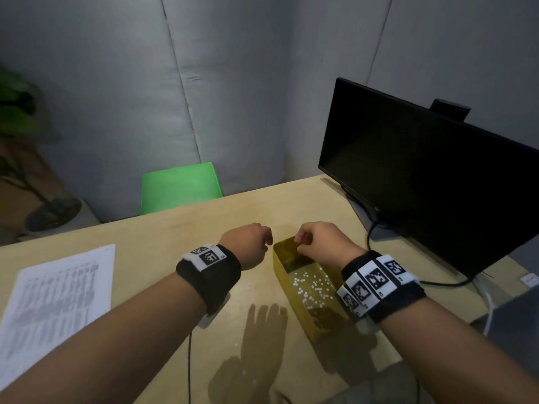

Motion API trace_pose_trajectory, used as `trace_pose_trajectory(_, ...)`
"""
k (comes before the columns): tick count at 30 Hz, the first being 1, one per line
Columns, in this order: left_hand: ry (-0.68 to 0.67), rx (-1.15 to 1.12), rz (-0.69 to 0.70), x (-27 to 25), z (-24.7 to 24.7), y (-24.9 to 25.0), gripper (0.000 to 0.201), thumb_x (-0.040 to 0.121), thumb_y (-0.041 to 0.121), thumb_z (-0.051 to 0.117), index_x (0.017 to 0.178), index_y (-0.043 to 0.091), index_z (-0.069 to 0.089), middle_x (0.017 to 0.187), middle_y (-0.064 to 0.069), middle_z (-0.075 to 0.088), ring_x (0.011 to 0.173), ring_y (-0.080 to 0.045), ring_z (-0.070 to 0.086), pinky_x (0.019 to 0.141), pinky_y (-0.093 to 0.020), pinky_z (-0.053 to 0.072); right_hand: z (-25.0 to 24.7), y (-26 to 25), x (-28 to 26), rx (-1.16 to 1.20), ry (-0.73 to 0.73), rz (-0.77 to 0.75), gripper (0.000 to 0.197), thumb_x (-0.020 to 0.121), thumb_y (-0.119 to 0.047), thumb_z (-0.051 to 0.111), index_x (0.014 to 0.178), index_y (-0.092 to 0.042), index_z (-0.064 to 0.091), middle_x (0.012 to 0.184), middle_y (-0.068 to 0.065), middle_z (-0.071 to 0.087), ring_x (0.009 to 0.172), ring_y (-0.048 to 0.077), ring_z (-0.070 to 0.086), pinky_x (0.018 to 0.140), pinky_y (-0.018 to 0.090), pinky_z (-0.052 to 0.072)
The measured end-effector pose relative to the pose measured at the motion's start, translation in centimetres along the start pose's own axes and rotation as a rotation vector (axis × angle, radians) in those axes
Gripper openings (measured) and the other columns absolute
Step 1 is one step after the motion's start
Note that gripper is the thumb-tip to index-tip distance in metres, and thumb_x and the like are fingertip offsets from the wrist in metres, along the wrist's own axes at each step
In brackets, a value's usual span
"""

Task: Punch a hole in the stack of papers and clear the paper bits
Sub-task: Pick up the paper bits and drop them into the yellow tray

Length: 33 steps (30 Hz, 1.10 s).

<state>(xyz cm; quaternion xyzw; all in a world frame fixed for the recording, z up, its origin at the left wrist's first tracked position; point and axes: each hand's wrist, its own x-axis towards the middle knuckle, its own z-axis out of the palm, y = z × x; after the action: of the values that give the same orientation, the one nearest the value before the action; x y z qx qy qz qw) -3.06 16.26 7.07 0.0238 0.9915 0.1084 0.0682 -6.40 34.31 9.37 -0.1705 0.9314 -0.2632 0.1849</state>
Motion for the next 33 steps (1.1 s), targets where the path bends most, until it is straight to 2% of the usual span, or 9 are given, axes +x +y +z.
trace_pose_trajectory(5, -0.067, 0.027, -0.138, -4.3, 1.0, -5.6, 0.030, 0.095, 0.018, 0.044, 0.119, 0.028, 0.060, 0.124, 0.002, 0.057, 0.108, -0.023, 0.058, 0.080, -0.032, 0.046, 4.5, -3.4, -0.1, -0.048, -0.094, -0.097, 0.017, 0.089, -0.016, 0.059, 0.105, -0.017, 0.066, 0.098, 0.000, 0.063, 0.092, 0.019, 0.062, 0.081, 0.032, 0.055)
trace_pose_trajectory(9, -0.134, 0.018, -0.222, -7.6, 2.2, -9.1, 0.033, 0.097, 0.020, 0.042, 0.126, 0.028, 0.056, 0.131, 0.002, 0.054, 0.114, -0.022, 0.057, 0.087, -0.032, 0.047, 8.4, -4.5, -0.3, -0.143, -0.202, -0.149, 0.017, 0.091, -0.020, 0.059, 0.106, -0.018, 0.066, 0.095, -0.004, 0.060, 0.089, 0.014, 0.057, 0.073, 0.024, 0.044)
trace_pose_trajectory(11, -0.163, 0.013, -0.251, -9.0, 3.0, -10.6, 0.034, 0.098, 0.020, 0.041, 0.128, 0.028, 0.054, 0.132, 0.003, 0.053, 0.115, -0.021, 0.056, 0.088, -0.031, 0.047, 10.3, -4.7, -0.4, -0.158, -0.240, -0.146, 0.018, 0.090, -0.020, 0.060, 0.107, -0.018, 0.065, 0.095, -0.004, 0.060, 0.090, 0.014, 0.057, 0.074, 0.024, 0.043)
trace_pose_trajectory(17, -0.228, 0.024, -0.306, -12.1, 6.1, -13.4, 0.043, 0.098, 0.019, 0.039, 0.140, 0.032, 0.042, 0.141, 0.004, 0.046, 0.121, -0.020, 0.053, 0.090, -0.031, 0.046, 15.1, -4.0, -0.9, -0.192, -0.307, -0.074, 0.029, 0.087, -0.024, 0.066, 0.115, -0.018, 0.062, 0.113, 0.003, 0.063, 0.099, 0.020, 0.061, 0.081, 0.028, 0.048)
trace_pose_trajectory(20, -0.272, 0.016, -0.329, -12.9, 7.5, -14.4, 0.049, 0.098, 0.017, 0.038, 0.145, 0.032, 0.034, 0.146, 0.003, 0.041, 0.124, -0.021, 0.051, 0.092, -0.031, 0.045, 17.1, -3.3, -1.0, -0.209, -0.296, 0.006, 0.041, 0.085, -0.031, 0.069, 0.122, -0.020, 0.056, 0.123, 0.005, 0.055, 0.100, 0.022, 0.062, 0.086, 0.033, 0.051)
trace_pose_trajectory(23, -0.326, 0.001, -0.327, -13.5, 8.9, -15.2, 0.057, 0.096, 0.014, 0.036, 0.149, 0.031, 0.023, 0.156, 0.002, 0.026, 0.133, -0.024, 0.042, 0.101, -0.036, 0.043, 18.5, -2.6, -1.3, -0.230, -0.286, 0.055, 0.055, 0.083, -0.035, 0.070, 0.133, -0.023, 0.048, 0.135, 0.005, 0.043, 0.116, 0.025, 0.055, 0.099, 0.039, 0.047)
trace_pose_trajectory(27, -0.392, 0.003, -0.307, -13.8, 9.9, -15.7, 0.061, 0.096, 0.014, 0.033, 0.151, 0.032, 0.014, 0.161, -0.001, 0.008, 0.141, -0.029, 0.028, 0.109, -0.044, 0.037, 19.9, -1.8, -1.7, -0.247, -0.250, 0.094, 0.063, 0.080, -0.042, 0.072, 0.134, -0.025, 0.046, 0.135, 0.005, 0.040, 0.120, 0.026, 0.049, 0.100, 0.039, 0.046)
trace_pose_trajectory(33, -0.429, 0.014, -0.279, -13.4, 10.1, -15.4, 0.060, 0.096, 0.015, 0.031, 0.151, 0.032, 0.013, 0.160, -0.004, 0.009, 0.143, -0.027, 0.023, 0.109, -0.044, 0.037, 21.0, -1.7, -1.7, -0.268, -0.187, 0.112, 0.062, 0.076, -0.049, 0.072, 0.127, -0.022, 0.050, 0.130, 0.005, 0.041, 0.121, 0.024, 0.043, 0.096, 0.037, 0.045)
